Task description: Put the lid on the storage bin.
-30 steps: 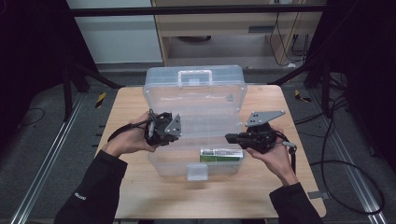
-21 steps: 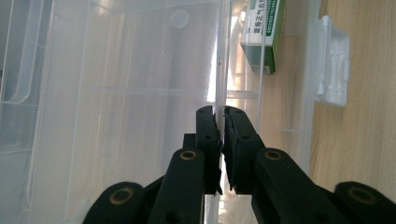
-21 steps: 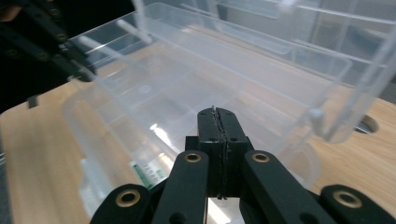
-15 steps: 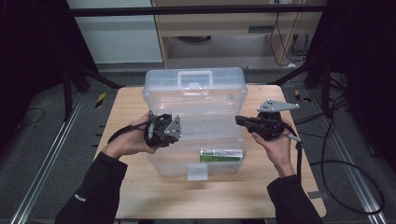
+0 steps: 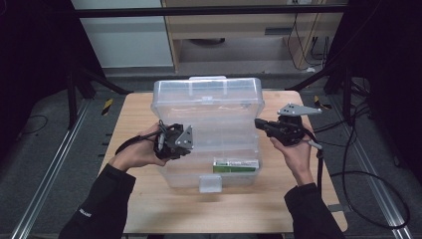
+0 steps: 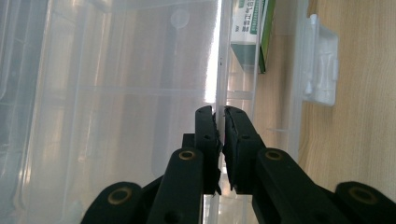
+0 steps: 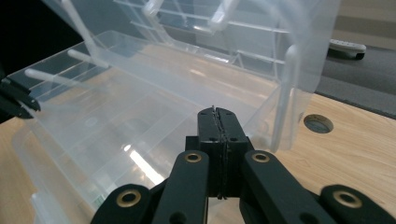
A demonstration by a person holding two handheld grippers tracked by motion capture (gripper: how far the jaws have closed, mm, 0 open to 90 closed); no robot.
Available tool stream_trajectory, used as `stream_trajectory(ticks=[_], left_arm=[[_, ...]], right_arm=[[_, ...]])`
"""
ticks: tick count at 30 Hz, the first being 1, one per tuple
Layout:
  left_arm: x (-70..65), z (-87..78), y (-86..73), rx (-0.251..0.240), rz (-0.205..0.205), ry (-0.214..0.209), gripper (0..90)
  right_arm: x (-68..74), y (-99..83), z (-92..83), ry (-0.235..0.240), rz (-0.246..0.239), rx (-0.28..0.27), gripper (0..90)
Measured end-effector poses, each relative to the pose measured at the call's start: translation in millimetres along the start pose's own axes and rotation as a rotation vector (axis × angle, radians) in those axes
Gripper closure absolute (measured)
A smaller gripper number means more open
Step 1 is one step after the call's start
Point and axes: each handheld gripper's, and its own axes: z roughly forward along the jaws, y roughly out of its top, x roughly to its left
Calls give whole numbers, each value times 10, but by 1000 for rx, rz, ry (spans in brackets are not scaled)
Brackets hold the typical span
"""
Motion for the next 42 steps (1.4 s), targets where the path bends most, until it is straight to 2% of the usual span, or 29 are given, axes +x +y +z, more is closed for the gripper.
stream_trajectory(ticks=[7, 8, 11, 13, 18, 23, 25, 30, 33, 39, 40, 42], left_arm=[[-52, 37, -10, 4, 14, -19, 828], [-60, 42, -9, 5, 15, -21, 827], [-76, 40, -9, 7, 18, -5, 811], [-74, 39, -20, -2, 5, 7, 771], [-59, 22, -76, -99, -63, 3, 642], [-54, 20, -111, -182, -134, -10, 562], [-59, 29, -114, -207, -152, -17, 529], [-77, 35, -105, -261, -170, -10, 485], [-91, 25, -108, -324, -202, -21, 454], [-128, 36, -145, -418, -242, -22, 401], [-139, 46, -155, -448, -265, -22, 394], [-149, 56, -184, -478, -283, -20, 388]], right_arm=[[-42, 5, -22, -26, 27, -14, 900], [-48, 5, -23, -13, 37, -10, 900], [-29, -8, -13, -14, 22, -5, 900], [-29, -12, -12, -12, 24, -8, 900], [-33, -15, -14, -10, 20, -8, 900], [-30, -19, -15, -9, 18, -6, 900], [-28, -19, -15, -10, 16, -4, 900], [-27, -20, -17, -9, 14, -1, 900], [-25, -24, -19, -8, 14, -2, 900], [-29, -45, -24, 0, 16, -6, 900], [-28, -48, -26, 0, 16, -5, 900], [-27, -52, -29, 1, 15, -3, 900]])
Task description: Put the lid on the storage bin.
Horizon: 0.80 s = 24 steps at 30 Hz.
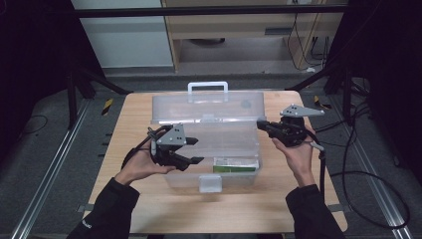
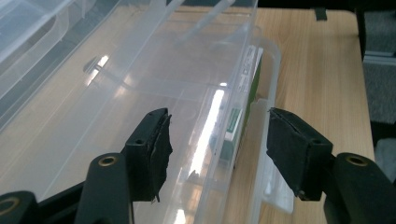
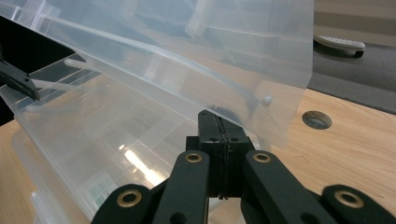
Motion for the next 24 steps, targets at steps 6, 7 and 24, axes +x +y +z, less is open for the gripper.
stream_trajectory(ticks=[6, 7, 24], left_arm=[[1, -44, -111, -61, -63, 36, 391], [3, -52, -128, -67, -76, 49, 392], [97, -339, -370, -147, -238, 218, 507]], right_arm=[[3, -10, -4, 1, -3, 1, 900], [4, -11, -5, 2, -5, 2, 900], [26, -48, -31, 3, -12, 6, 898]])
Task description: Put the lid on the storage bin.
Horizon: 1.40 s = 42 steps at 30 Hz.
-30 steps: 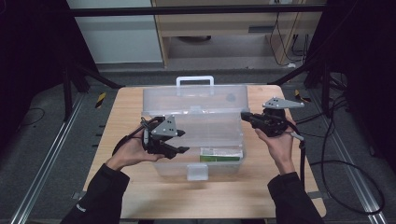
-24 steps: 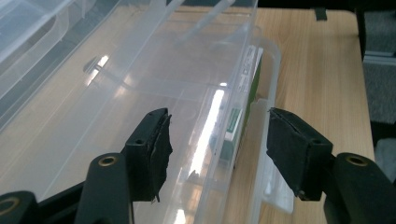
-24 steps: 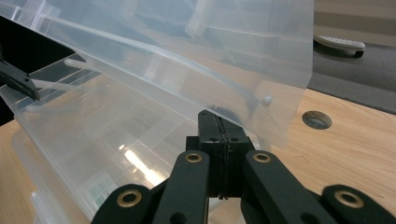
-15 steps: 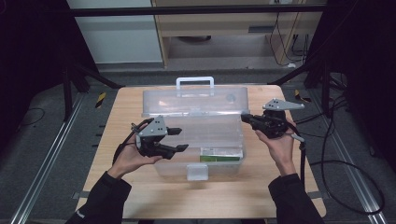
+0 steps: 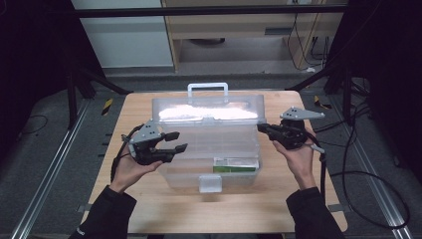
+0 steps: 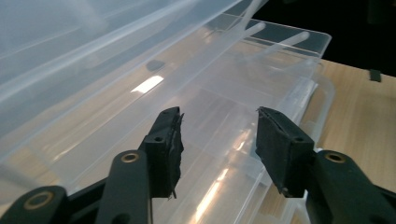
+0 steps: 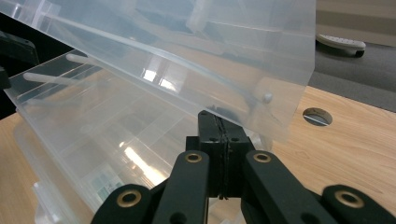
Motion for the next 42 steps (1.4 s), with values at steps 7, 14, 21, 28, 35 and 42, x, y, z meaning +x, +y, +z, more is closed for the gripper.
stream_trajectory(ticks=[7, 14, 21, 28, 35, 42], left_arm=[[67, -162, -71, -32, -68, 67, 593], [131, -326, -175, -44, -125, 166, 699], [261, -409, -273, -48, -190, 219, 792], [277, -371, -309, -37, -203, 230, 827], [284, -342, -348, -21, -201, 245, 837], [297, -319, -381, 4, -207, 243, 877]], right_arm=[[1, -3, -19, 3, -3, -1, 897], [17, -7, -9, 0, -11, 5, 892], [39, -21, 7, -6, -20, 21, 894], [53, -38, -3, -15, -33, 40, 900], [67, -72, -36, -28, -36, 75, 900], [40, -128, -52, -36, -20, 109, 900]])
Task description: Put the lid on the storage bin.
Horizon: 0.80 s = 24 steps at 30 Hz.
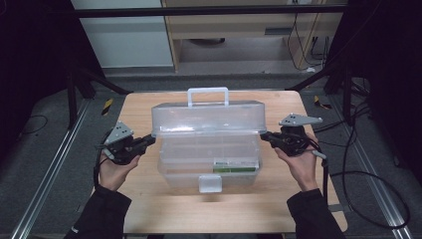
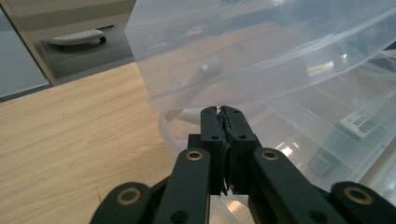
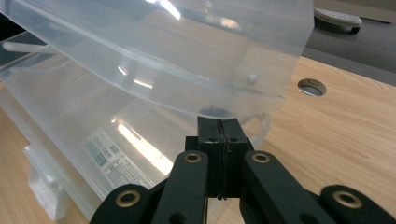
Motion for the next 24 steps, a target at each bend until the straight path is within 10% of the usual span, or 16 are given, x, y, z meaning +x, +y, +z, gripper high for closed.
stream_trajectory(ticks=[24], left_arm=[[103, 125, -148, 91, 10, 21, 890]], right_arm=[[-58, -167, 121, -24, 14, 102, 890]])
